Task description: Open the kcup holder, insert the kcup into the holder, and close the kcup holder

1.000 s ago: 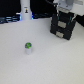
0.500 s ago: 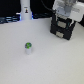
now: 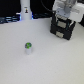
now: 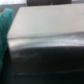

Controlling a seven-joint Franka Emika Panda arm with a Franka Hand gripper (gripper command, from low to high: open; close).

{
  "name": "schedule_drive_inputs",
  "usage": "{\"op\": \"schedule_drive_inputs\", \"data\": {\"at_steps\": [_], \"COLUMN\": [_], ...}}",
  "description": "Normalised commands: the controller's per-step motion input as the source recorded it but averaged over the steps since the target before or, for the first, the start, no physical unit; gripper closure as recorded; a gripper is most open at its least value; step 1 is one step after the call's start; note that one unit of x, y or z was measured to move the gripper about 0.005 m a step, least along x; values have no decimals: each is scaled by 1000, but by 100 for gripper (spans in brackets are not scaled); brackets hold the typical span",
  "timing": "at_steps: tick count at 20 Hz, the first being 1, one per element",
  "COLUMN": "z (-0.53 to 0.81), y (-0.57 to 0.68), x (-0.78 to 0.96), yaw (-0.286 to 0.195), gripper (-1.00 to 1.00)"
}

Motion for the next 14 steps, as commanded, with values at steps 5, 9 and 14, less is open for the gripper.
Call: {"op": "schedule_drive_inputs", "data": {"at_steps": [5,9,14], "z": [39,200,223], "y": [-76,-245,-256], "x": [283,827,896], "yaw": [-19,-59,-74], "gripper": [100,100,100]}}
